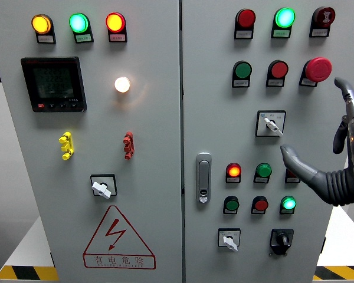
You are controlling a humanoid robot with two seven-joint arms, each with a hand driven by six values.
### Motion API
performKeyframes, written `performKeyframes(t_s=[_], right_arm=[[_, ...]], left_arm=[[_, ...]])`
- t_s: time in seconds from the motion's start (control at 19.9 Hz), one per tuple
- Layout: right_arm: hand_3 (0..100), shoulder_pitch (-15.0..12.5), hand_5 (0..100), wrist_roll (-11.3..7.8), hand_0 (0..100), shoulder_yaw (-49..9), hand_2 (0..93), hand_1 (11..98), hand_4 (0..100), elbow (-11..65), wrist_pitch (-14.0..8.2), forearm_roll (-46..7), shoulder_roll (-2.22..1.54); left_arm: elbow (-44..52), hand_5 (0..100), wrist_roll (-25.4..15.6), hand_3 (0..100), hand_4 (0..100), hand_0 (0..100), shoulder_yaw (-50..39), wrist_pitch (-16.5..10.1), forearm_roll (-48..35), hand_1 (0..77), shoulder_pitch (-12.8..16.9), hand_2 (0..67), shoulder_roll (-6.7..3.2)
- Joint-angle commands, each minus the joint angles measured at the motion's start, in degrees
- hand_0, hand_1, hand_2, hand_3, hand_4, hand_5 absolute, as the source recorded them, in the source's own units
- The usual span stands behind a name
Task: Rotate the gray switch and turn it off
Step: 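Move the right hand toward the white-knob rotary switch below the red buttons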
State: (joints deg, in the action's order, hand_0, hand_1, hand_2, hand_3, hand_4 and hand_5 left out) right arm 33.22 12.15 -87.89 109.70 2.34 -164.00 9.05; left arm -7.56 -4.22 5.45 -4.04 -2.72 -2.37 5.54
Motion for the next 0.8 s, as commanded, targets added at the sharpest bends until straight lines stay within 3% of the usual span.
performKeyframes(t_s=[0.0,0.75], right_arm=[[92,0.00,100,-0.02,0,0.00,6.6,37.7,100,-0.01,0.04,0.09,0.09],[93,0.18,100,0.42,0,0.44,6.2,37.6,100,-0.36,0.30,0.18,0.09]], left_arm=[[0.00,11,0.00,19,8,85,0.00,0.00,0.00,0.0,0.00,13.4,0.00],[0.00,11,0.00,19,8,85,0.00,0.00,0.00,0.0,0.00,13.4,0.00]])
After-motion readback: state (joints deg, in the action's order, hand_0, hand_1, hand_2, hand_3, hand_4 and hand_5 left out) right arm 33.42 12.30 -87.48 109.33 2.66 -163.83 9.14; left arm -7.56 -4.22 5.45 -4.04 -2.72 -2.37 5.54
